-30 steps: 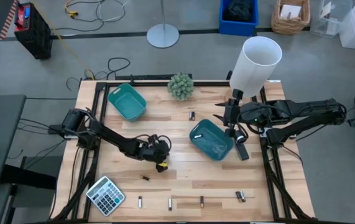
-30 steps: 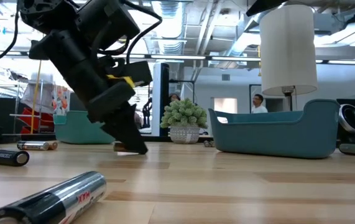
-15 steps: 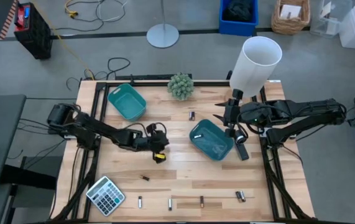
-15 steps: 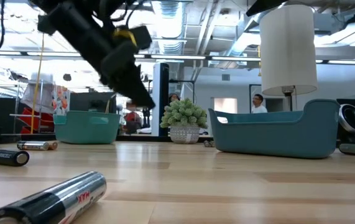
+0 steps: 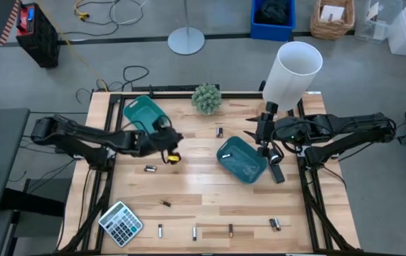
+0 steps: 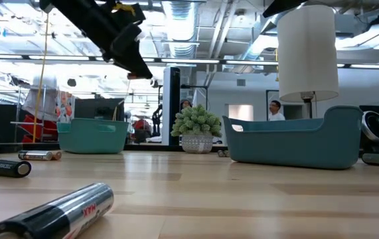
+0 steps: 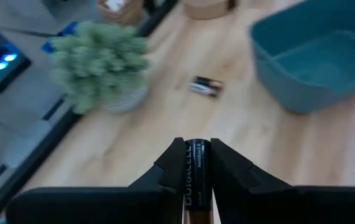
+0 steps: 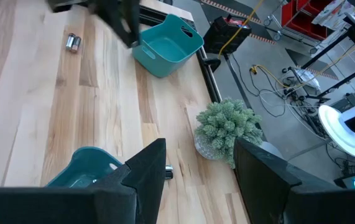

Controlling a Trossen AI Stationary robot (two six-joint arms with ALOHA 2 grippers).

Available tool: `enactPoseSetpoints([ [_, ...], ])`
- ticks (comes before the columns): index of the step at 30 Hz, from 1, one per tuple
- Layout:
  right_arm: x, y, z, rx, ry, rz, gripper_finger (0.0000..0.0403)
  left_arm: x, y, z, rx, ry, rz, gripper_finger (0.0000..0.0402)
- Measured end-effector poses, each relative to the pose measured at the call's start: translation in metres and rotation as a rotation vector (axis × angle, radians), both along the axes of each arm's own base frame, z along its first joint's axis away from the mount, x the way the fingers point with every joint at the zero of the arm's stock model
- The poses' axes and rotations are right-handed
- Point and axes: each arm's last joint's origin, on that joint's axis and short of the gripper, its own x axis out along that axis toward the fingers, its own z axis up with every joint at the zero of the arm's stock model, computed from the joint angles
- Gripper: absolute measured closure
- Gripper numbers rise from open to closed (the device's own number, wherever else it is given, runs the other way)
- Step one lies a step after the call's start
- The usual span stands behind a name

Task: Sort batteries
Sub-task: Put the black battery into the green bin

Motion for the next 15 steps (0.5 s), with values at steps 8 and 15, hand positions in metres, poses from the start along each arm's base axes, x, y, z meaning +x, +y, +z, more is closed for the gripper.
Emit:
enactPoseSetpoints([
  [8, -0.001, 0.000, -0.001, 0.006, 0.010, -0.005, 0.0198, -0.016, 0.039, 0.011, 0.042, 0.023, 0.127, 0.0355],
  [15, -0.002, 0.000, -0.002, 0.017, 0.019, -0.013, 0.0198, -0.027, 0.072, 0.011, 0.041, 0.052, 0.220, 0.0355],
])
